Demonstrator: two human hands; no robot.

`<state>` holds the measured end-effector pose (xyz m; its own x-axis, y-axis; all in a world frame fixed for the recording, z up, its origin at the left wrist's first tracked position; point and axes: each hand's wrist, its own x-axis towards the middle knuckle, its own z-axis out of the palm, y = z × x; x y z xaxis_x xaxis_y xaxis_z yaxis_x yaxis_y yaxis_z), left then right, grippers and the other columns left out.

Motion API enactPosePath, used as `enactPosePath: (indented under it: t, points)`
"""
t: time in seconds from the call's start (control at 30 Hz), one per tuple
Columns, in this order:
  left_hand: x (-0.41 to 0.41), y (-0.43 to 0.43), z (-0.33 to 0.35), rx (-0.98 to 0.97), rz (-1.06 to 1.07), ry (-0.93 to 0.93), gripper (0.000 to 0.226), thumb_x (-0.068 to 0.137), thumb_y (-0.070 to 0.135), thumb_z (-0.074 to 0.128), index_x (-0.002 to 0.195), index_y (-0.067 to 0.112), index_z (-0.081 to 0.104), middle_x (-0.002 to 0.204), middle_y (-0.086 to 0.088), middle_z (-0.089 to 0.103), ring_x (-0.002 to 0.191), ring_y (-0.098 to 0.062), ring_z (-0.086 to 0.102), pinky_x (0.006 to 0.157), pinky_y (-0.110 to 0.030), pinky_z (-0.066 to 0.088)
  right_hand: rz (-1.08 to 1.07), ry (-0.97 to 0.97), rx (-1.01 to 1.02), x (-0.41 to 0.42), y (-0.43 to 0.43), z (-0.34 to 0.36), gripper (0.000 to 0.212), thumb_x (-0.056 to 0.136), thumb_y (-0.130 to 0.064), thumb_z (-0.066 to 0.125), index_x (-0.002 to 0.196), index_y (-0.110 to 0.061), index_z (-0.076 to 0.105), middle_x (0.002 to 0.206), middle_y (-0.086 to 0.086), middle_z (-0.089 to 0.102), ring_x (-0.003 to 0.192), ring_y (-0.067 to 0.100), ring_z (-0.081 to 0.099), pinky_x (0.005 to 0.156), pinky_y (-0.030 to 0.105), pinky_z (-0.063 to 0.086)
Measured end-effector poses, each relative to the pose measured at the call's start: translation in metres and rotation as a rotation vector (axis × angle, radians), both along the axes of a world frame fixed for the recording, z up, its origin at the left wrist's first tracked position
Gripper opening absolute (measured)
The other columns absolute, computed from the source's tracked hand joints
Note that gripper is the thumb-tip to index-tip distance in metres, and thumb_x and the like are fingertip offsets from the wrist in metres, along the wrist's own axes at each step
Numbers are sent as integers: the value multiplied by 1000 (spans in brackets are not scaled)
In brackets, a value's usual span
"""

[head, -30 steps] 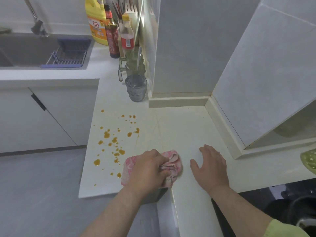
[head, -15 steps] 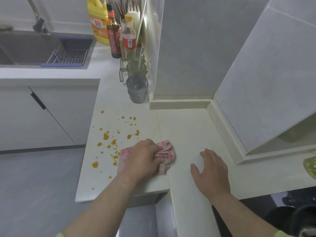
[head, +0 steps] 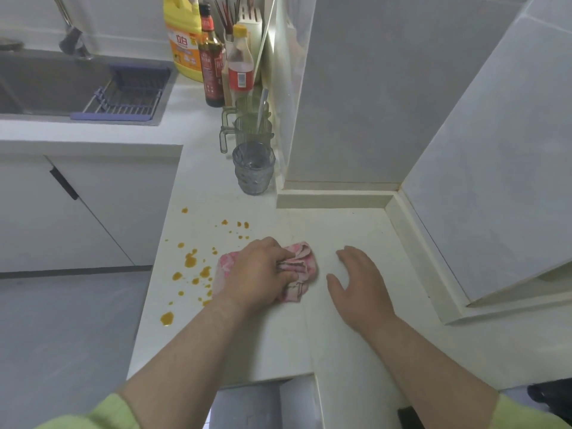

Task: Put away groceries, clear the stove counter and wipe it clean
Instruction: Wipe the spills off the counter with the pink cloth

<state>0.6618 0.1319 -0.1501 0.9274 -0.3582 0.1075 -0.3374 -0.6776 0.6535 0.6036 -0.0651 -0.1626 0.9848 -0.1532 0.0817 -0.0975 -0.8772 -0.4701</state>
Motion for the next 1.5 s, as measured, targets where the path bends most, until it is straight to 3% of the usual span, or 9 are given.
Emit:
enactPosePath:
  t: [0.2, 0.57, 0.77, 0.97, 1.5]
  points:
    - [13, 0, -6, -3, 13, -34, 38, 77, 36, 73, 112, 22, 70, 95, 2, 59, 93, -19, 50, 77, -24, 32, 25, -15, -168, 22, 4, -15, 56, 85, -33, 31, 120, -4, 63, 130, 16, 59, 124, 32, 53, 108, 42, 38]
    - [60, -2, -2, 8, 20, -4, 38, 76, 36, 74, 111, 22, 70, 95, 1, 60, 94, -21, 52, 78, -25, 34, 20, -62, -160, 27, 1, -18, 47, 83, -29, 39, 113, -6, 66, 122, 13, 64, 117, 31, 58, 101, 45, 46]
    - [81, -3, 1, 43, -29, -6, 45, 66, 43, 61, 102, 18, 73, 87, -3, 61, 88, -26, 54, 79, -36, 44, 22, -82, -163, 26, 1, -21, 45, 83, -28, 40, 112, -5, 66, 122, 13, 64, 116, 31, 59, 100, 47, 47]
    - [96, -5, 1, 67, -32, -26, 33, 71, 34, 72, 98, 14, 73, 87, -4, 59, 89, -26, 53, 80, -36, 43, 13, -113, -167, 25, 1, -21, 46, 83, -29, 40, 113, -6, 66, 122, 12, 65, 117, 30, 59, 102, 46, 44]
    - [52, 4, 2, 58, -46, -50, 35, 76, 36, 73, 106, 20, 72, 92, 0, 64, 91, -24, 57, 79, -32, 43, 13, -82, -170, 26, 1, -21, 49, 83, -32, 37, 114, -7, 66, 123, 12, 64, 117, 30, 59, 100, 46, 44]
